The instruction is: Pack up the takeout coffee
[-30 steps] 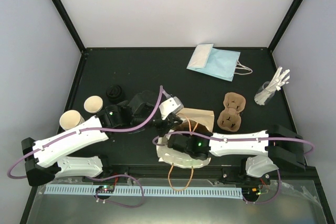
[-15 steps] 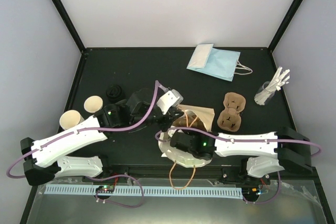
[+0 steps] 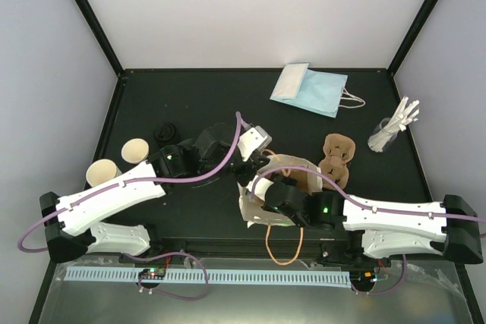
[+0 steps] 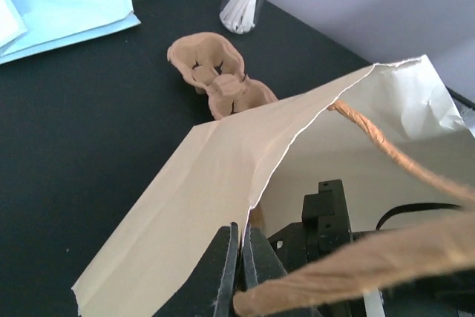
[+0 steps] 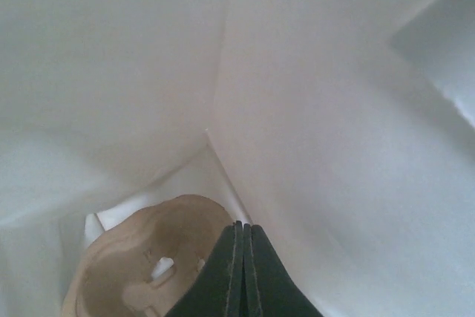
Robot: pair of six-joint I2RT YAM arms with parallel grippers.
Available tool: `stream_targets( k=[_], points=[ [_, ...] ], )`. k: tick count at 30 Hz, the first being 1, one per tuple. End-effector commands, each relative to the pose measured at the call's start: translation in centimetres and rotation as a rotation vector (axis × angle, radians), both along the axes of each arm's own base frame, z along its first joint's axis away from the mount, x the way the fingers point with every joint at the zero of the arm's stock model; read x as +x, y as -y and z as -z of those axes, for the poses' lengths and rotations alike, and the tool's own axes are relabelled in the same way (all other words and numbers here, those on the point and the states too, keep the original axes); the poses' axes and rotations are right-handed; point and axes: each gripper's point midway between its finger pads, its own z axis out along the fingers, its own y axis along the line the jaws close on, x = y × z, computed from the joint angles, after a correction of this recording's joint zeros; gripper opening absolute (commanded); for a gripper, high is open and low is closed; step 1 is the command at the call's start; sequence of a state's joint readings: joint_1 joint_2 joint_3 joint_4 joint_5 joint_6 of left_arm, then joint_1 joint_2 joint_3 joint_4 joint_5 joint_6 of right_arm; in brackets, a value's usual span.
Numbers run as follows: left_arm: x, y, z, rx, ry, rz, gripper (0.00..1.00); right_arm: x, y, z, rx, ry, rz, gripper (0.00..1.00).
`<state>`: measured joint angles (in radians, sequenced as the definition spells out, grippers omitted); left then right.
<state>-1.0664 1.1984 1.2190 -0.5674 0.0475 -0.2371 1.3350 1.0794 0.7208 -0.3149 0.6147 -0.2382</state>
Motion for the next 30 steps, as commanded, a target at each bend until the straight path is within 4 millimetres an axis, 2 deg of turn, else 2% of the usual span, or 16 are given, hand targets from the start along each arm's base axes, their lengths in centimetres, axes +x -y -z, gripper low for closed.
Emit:
stream_targets(
  k=[1, 3, 8, 13, 17, 21, 25, 30],
  points=[
    [-0.8, 0.0, 1.8, 0.063, -0.037, 0.054, 0.02, -0.1, -1.0, -1.1, 0.034, 0.037, -0.048, 0.01],
    [-1.4, 0.3, 2.3, 0.072, -0.058, 0.093, 0.02, -0.7, -1.1, -0.3, -0.029, 0.042, -0.099, 0.01],
    [-2.0, 0.2, 3.1, 0.098, -0.069, 0.128, 0.01, -0.4, -0.2, 0.5, -0.183, 0.107, -0.100, 0.01],
    [-3.1, 0.1, 2.5, 0.079, -0.060, 0.187, 0.02, 0.0, 1.1, 1.7, -0.382, 0.123, -0.044, 0.01],
    [-3.1, -0.6, 1.5, 0.060, -0.015, 0.177, 0.02, -1.2, 1.3, 3.9, -0.455, 0.090, -0.062, 0.01],
    [-1.5, -1.8, 0.2, 0.071, 0.089, 0.103, 0.02, -2.3, -0.5, 5.3, -0.433, 0.092, -0.117, 0.01],
    [-0.7, -3.0, -1.1, 0.107, 0.167, 0.062, 0.02, -2.2, -3.9, 5.3, -0.391, 0.133, -0.161, 0.01],
    [-0.8, -5.0, 0.7, 0.197, 0.158, 0.037, 0.01, -1.8, -7.9, 6.0, -0.376, 0.253, -0.250, 0.01]
  ],
)
